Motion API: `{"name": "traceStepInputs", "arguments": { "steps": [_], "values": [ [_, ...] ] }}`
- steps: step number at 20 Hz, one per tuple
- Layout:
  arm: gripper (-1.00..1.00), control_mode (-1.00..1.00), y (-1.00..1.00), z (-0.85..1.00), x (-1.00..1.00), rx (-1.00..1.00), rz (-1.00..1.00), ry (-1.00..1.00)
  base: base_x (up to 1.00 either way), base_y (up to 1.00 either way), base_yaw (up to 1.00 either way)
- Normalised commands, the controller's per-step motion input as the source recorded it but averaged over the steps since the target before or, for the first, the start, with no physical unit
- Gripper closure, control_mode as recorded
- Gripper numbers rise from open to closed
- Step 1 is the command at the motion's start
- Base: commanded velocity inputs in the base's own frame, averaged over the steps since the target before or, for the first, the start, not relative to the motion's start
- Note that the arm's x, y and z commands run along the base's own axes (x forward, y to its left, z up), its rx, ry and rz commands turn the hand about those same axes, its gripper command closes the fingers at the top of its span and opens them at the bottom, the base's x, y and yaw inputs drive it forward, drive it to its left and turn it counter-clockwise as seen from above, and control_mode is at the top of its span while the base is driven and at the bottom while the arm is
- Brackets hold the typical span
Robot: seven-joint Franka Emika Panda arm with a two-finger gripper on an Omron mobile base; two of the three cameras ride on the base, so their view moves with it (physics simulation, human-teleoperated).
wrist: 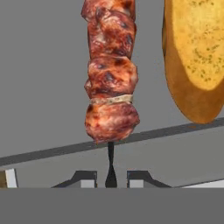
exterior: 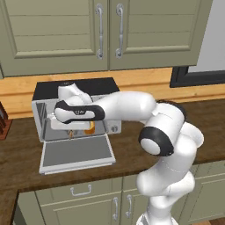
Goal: Pick up the kebab skewer and baguette bread, and place them inside the toaster oven. Close the toaster oven door and start by setting the timer.
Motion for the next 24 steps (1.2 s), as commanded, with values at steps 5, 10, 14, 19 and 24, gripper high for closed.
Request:
{"name": "traceStepInputs", "arguments": {
  "steps": [5,10,14,19,24],
  "values": [
    [1.0,-1.0,0.27,-0.13,0.39,0.0,0.0,-0.03,0.0,0.0,0.0],
    [1.0,-1.0,0.14,0.0,0.36,0.0,0.0,0.0,0.0,0.0,0.0],
    [1.0,-1.0,0.14,-0.22,0.33,0.0,0.0,0.0,0.0,0.0,0.0],
    [-1.0,-1.0,0.1,-0.33,0.19,0.0,0.0,0.0,0.0,0.0,0.0],
    [-1.0,-1.0,0.01,-0.2,0.08,0.0,0.0,0.0,0.0,0.0,0.0]
  ]
}}
